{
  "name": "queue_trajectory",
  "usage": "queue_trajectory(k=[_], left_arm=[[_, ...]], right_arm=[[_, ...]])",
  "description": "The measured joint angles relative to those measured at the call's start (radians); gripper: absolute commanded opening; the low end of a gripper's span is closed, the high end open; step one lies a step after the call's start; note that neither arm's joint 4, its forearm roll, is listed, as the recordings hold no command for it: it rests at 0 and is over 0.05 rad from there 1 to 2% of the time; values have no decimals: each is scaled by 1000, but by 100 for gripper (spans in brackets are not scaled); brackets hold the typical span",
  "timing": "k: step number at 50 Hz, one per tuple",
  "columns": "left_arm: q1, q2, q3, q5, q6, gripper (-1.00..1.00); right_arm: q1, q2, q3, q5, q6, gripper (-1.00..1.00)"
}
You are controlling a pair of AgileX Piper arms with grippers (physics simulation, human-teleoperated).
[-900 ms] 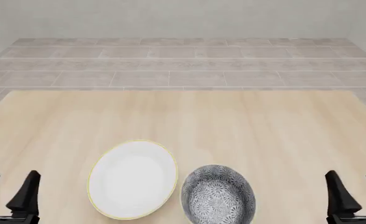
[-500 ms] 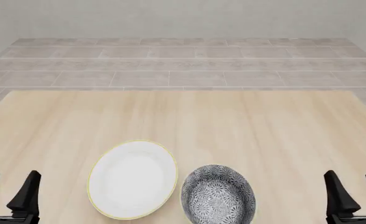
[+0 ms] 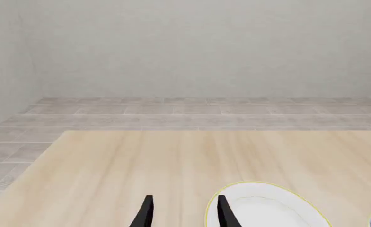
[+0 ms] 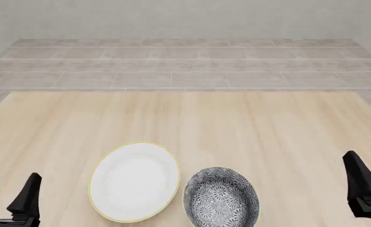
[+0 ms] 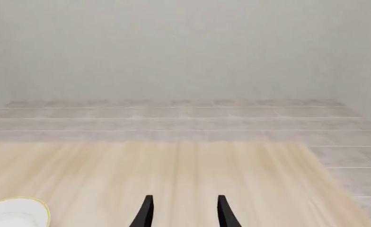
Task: Put the bowl on the plate.
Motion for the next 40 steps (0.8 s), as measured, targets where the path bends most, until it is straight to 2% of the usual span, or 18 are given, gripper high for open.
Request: queue_trajectory(k=[17,29,40], left_arm=[[0,0,0,0,0,100],[0,0,0,0,0,100],[0,0,0,0,0,100]], right_arm=[[8,271,-229,110,-78,100],[56,411,-371,198,-61,100],[115,503,-446,235,-81,100]])
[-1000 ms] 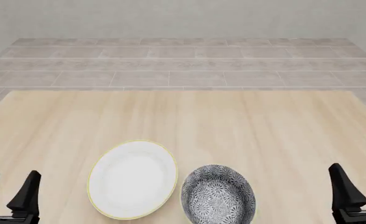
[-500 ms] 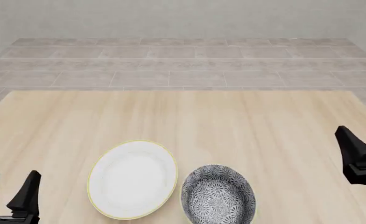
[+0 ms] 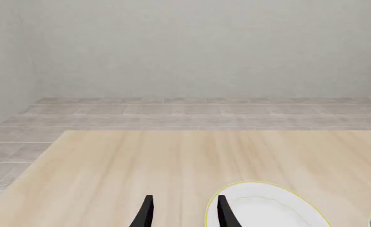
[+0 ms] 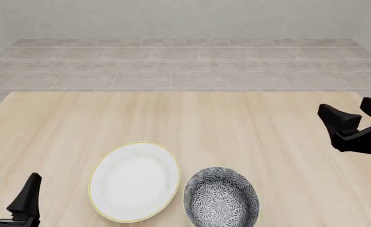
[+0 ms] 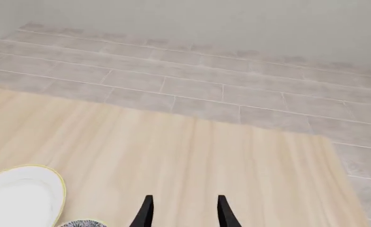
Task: Put the bowl on the plate.
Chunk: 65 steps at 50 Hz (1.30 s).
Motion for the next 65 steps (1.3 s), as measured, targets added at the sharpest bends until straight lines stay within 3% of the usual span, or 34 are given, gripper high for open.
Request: queue_trajectory(k=[32,65], left_arm=[[0,0,0,0,0,100],[0,0,0,0,0,100]], right_arm=[[103,188,-45,29,20,100],[174,249,76,-10,56,100]])
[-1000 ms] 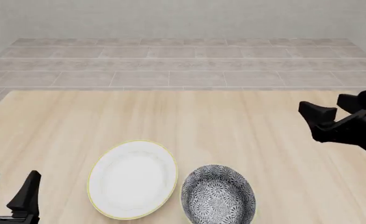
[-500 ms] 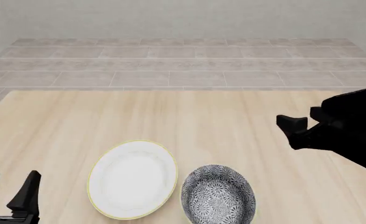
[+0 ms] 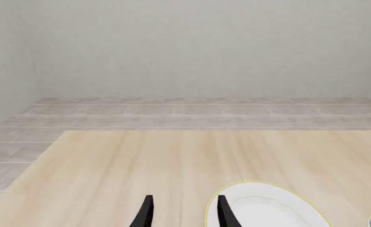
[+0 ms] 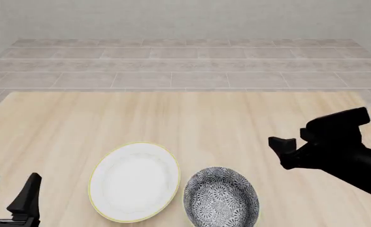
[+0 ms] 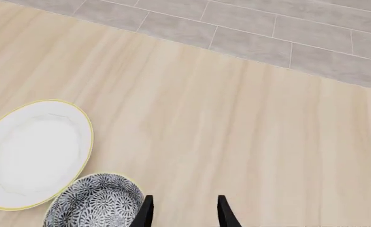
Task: Put the bowl on the plate.
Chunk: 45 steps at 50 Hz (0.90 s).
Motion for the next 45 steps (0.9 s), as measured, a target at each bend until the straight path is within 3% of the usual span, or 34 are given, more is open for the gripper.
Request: queue_trajectory(k=[45], left_arm=[[0,0,0,0,0,100]], right_arm=[[118,131,110,-127,106,100]])
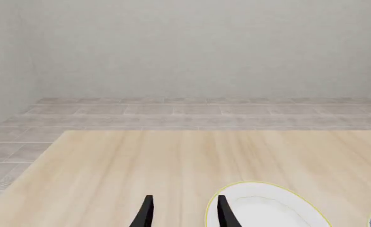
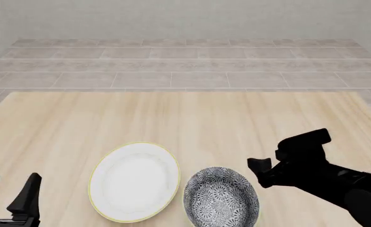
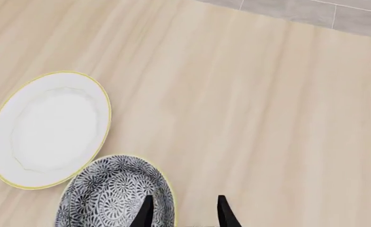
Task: Put the bowl on the plate.
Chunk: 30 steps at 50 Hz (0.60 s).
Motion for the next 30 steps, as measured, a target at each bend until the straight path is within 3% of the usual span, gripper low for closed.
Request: queue_trajectory(k=[30], left_arm=[[0,0,0,0,0,100]], right_arm=[[49,61,53,-74,61,100]])
